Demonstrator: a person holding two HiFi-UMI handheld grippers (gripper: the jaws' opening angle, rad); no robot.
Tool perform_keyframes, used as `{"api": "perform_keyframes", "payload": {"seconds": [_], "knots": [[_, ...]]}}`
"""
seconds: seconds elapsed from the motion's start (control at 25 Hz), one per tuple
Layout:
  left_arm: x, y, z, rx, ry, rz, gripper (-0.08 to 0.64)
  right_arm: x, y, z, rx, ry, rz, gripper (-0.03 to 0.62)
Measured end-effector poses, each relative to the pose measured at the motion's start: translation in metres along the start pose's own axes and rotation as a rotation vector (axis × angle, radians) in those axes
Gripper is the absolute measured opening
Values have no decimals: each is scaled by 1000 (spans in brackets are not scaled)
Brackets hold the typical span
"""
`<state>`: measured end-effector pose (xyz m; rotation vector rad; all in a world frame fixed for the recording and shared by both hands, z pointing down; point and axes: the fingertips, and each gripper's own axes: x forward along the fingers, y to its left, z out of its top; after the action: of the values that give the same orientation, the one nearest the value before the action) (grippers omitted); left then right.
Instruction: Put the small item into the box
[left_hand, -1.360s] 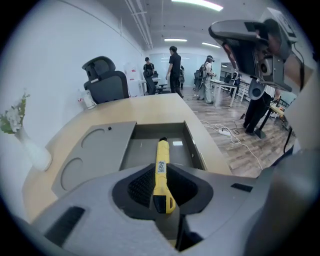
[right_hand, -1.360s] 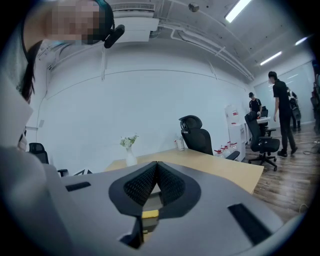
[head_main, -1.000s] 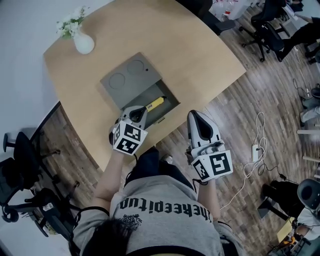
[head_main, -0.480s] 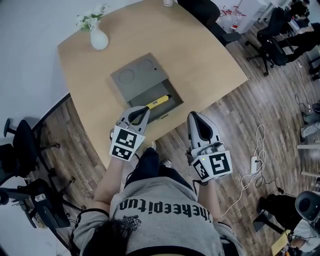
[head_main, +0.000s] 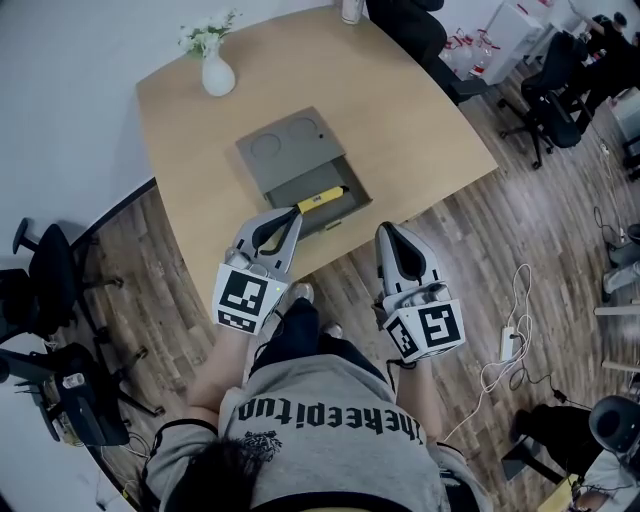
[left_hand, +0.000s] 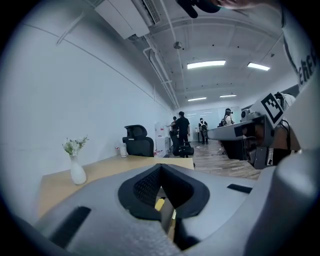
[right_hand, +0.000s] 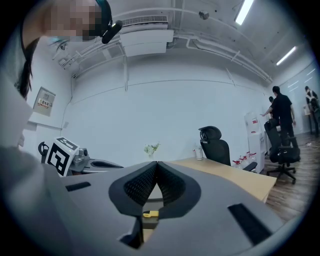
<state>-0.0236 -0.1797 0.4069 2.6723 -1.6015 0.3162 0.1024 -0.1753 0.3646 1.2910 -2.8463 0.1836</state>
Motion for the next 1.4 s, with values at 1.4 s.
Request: {"api": "perform_keyframes", "payload": {"seconds": [1.4], "knots": [[-97, -9, 67, -124, -299, 28, 15, -29, 52, 18, -50, -62, 24, 8]]}}
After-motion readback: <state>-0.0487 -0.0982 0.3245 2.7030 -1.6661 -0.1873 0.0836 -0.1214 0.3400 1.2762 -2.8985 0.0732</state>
